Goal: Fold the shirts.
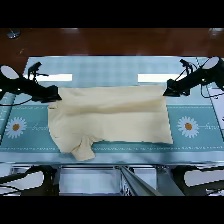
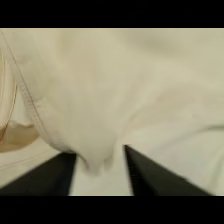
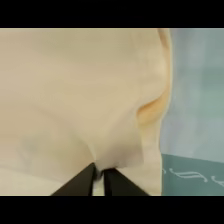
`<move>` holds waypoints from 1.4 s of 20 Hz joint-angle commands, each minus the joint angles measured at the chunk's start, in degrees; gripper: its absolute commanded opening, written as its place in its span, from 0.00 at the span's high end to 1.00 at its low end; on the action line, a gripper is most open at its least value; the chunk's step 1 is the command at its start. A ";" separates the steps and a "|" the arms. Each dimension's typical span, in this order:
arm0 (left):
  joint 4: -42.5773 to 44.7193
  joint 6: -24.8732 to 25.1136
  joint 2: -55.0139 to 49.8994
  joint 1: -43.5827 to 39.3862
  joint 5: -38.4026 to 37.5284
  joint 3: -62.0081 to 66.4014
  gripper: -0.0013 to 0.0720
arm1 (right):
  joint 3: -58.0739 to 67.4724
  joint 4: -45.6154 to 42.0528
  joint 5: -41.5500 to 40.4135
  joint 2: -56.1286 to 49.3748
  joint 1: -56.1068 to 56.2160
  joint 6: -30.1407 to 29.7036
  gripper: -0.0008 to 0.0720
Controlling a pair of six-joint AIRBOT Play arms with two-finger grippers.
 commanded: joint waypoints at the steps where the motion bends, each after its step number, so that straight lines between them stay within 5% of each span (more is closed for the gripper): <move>1: 1.62 0.07 -0.46 0.37 -3.50 -1.64 0.03 | -2.43 2.51 1.49 0.76 -0.37 -1.20 0.13; 4: 4.63 -0.57 2.93 3.52 -9.81 -1.62 0.03 | -3.08 -3.87 6.73 8.11 -4.98 -1.14 0.13; 6: 4.55 -1.36 8.24 7.23 -10.36 -8.04 0.03 | -10.14 -4.92 3.28 16.79 -9.81 -0.24 0.13; 12: -3.34 -3.93 24.76 17.68 -7.72 -36.68 0.03 | -44.50 9.27 -8.63 43.60 -14.91 -2.05 0.13; 20: -8.59 -5.73 28.50 16.52 -4.63 -44.52 0.03 | -51.93 13.14 -9.25 47.08 -14.91 -2.86 0.13; 26: -12.00 -7.32 28.17 4.63 2.51 -46.40 0.05 | -51.49 12.37 -10.86 47.08 -16.96 -2.34 0.13; 27: -12.33 -5.53 28.17 3.41 2.54 -46.23 0.33 | -51.25 10.93 -10.71 47.08 -18.56 -1.81 0.13; 28: -13.22 -2.91 28.30 2.97 2.03 -46.01 0.94 | -51.28 7.98 -10.67 47.08 -20.41 -0.63 0.13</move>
